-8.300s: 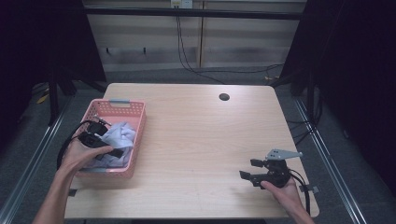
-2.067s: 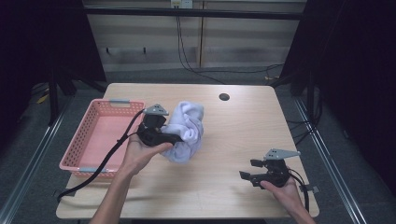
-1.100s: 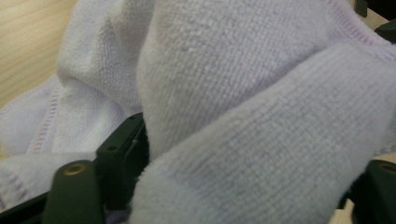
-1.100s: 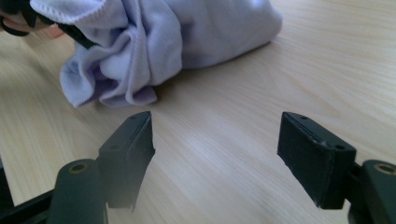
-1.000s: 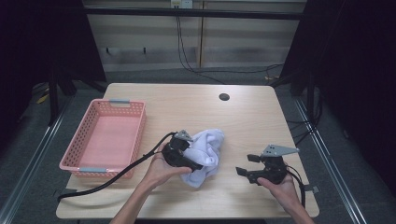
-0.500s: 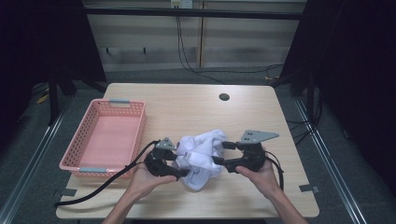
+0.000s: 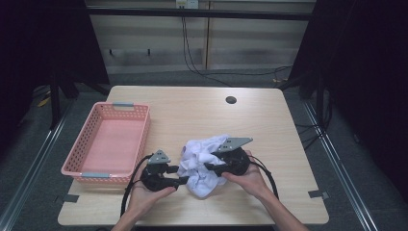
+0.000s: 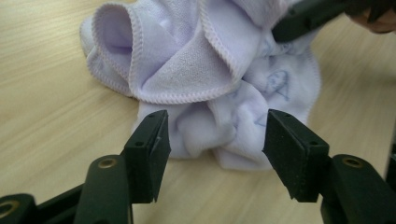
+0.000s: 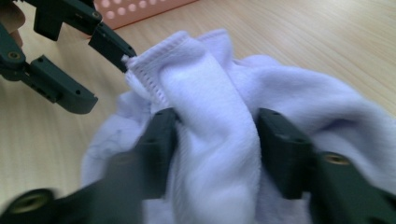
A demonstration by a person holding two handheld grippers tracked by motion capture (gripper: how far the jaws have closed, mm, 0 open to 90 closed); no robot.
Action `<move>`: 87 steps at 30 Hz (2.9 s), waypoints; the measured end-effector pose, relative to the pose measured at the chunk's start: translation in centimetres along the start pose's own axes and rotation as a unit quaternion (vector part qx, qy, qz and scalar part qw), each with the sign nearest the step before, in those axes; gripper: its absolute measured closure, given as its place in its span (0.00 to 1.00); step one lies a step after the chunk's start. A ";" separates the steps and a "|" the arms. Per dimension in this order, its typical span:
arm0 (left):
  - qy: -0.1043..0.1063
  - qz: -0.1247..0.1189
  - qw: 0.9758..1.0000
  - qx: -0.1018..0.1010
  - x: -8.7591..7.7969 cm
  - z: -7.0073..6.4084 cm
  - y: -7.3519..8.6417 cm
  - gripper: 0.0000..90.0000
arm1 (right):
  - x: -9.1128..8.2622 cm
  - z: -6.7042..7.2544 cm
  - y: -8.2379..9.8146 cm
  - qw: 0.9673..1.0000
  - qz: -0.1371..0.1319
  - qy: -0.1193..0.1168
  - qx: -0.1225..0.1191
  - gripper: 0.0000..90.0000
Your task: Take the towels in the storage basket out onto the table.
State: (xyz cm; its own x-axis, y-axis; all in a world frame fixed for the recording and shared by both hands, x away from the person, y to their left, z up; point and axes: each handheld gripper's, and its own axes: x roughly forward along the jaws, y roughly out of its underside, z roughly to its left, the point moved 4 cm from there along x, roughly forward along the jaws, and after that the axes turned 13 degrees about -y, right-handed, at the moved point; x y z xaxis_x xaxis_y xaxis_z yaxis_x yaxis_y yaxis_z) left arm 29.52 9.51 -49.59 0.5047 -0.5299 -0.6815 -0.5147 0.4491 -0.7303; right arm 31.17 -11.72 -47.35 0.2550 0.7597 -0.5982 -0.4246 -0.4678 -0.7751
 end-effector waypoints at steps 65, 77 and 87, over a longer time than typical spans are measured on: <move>0.137 -0.015 0.990 -0.008 0.6 -5.1 -0.7 0.67 | -9.3 -8.7 9.1 0.986 0.000 0.121 0.118 0.94; 0.062 -0.015 0.998 -0.025 3.3 0.1 -1.5 0.66 | -12.4 -4.6 8.9 0.985 -0.063 0.110 0.113 0.56; 0.035 -0.025 0.998 -0.040 5.9 1.9 -2.4 0.55 | -5.9 0.3 9.4 0.997 0.000 -0.022 0.069 0.53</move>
State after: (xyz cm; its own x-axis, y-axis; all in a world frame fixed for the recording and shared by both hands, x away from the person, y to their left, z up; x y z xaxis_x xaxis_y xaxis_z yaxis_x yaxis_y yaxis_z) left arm 35.07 6.72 -51.89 0.4832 -0.6005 -0.6371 -0.5450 0.3631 -0.7557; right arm 25.40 -20.51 -51.05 0.2176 0.7806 -0.5859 -0.5415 -0.4029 -0.7379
